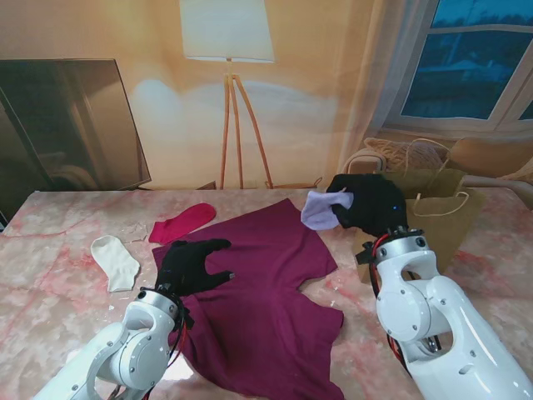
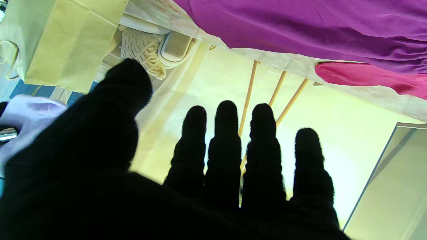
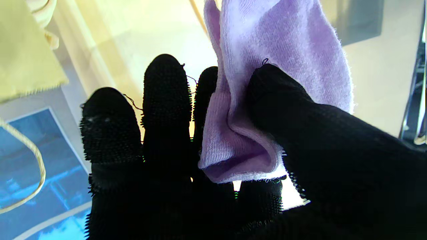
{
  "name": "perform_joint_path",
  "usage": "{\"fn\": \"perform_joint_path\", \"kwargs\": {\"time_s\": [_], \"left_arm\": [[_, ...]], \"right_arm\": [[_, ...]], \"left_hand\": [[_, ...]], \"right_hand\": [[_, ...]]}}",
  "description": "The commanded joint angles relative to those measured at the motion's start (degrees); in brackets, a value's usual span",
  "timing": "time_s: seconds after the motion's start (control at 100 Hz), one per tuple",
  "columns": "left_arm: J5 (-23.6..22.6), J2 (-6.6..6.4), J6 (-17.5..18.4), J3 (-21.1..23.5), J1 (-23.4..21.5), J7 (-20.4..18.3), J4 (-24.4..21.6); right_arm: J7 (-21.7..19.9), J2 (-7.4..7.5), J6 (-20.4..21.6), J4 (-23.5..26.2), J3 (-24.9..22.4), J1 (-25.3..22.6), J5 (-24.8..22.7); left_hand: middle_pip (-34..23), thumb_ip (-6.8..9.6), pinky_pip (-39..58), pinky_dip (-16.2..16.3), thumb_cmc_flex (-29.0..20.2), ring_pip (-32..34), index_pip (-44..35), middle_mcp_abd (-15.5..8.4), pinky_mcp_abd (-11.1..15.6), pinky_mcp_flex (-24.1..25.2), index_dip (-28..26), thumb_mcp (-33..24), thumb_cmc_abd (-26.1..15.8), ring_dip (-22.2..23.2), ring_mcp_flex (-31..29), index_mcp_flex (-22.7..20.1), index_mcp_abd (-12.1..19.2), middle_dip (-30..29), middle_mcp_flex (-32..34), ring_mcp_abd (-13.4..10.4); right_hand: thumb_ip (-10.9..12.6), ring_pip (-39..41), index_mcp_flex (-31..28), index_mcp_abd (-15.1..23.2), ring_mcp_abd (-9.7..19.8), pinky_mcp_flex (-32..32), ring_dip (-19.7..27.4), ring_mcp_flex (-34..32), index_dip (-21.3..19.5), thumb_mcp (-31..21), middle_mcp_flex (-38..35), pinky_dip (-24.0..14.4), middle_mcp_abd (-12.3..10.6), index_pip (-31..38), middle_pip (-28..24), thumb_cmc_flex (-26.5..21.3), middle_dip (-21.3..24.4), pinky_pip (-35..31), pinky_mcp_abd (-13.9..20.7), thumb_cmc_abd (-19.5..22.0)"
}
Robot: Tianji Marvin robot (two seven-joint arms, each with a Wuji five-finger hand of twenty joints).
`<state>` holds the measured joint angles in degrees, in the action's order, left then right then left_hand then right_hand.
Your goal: Fold the socks and the shorts into the kraft paper bag
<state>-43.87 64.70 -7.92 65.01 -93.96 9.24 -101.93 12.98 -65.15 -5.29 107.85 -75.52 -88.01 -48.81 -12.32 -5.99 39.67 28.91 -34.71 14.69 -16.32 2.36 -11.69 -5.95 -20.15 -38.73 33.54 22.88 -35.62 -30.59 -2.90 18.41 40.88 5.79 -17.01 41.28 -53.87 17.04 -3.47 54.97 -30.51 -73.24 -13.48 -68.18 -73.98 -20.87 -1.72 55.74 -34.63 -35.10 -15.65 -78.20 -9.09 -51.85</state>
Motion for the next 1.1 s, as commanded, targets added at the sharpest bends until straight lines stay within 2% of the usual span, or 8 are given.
{"fn": "perform_joint_path", "kwargs": {"time_s": [0.0,0.48,0.73,1.09], "left_arm": [[0.46,-0.15,-0.18,0.24,-0.29,0.41,0.25],[0.69,-0.51,0.48,1.99,0.16,-1.47,1.66],[0.53,-0.53,0.49,2.61,0.06,-1.41,1.74],[0.75,-0.53,0.23,2.94,-0.04,-1.55,2.06]], "right_arm": [[0.16,0.26,-0.76,0.21,-1.20,1.28,-0.26],[-0.75,0.85,-1.66,-4.94,-9.47,5.82,-2.35],[-1.38,1.18,-1.83,-7.45,-13.18,7.45,-2.83],[-7.24,2.63,-1.10,-10.67,-15.61,8.76,-6.06]], "left_hand": [[1.07,2.24,-0.47,-0.36,1.04,-1.43,0.74,0.83,0.80,0.49,0.75,0.91,-0.41,-0.55,1.47,-1.19,0.50,-0.40,-0.74,-1.34],[1.71,2.57,-0.03,-0.52,0.97,-1.36,-0.05,0.80,2.37,0.11,0.41,1.04,-1.34,-0.86,1.81,-2.30,0.87,-1.02,-1.03,-1.18],[3.11,2.67,-1.31,-1.21,1.34,-2.80,0.19,1.00,2.06,1.56,0.61,1.68,-2.01,-1.79,4.43,-2.30,1.23,-2.26,-3.45,-1.40],[3.07,2.80,-2.62,-1.80,1.14,-2.96,0.34,0.96,1.87,2.19,0.82,1.93,-2.00,-2.41,5.09,-2.75,1.17,-2.82,-3.75,-1.64]], "right_hand": [[-0.39,-0.72,-2.60,2.91,-1.61,0.05,0.88,-1.42,-2.11,-1.48,-2.41,1.31,-0.66,3.40,0.32,-1.15,-0.85,-1.63,0.85,2.22],[-0.28,-3.61,-2.59,4.24,-0.97,-1.38,1.35,-1.45,-3.08,-1.29,-2.28,1.28,-1.47,3.24,1.21,-1.17,-1.84,-0.66,1.13,2.91],[-0.19,-4.48,-2.54,5.03,-0.86,-2.01,1.16,-1.34,-3.87,-1.06,-2.03,1.15,-1.88,3.14,1.53,-1.24,-2.34,-0.30,1.18,3.28],[0.06,-4.94,-2.74,6.58,-0.52,-3.12,0.49,-0.95,-5.10,-1.03,-1.70,0.68,-2.50,2.91,1.53,-1.25,-3.99,-0.09,0.92,3.76]]}}
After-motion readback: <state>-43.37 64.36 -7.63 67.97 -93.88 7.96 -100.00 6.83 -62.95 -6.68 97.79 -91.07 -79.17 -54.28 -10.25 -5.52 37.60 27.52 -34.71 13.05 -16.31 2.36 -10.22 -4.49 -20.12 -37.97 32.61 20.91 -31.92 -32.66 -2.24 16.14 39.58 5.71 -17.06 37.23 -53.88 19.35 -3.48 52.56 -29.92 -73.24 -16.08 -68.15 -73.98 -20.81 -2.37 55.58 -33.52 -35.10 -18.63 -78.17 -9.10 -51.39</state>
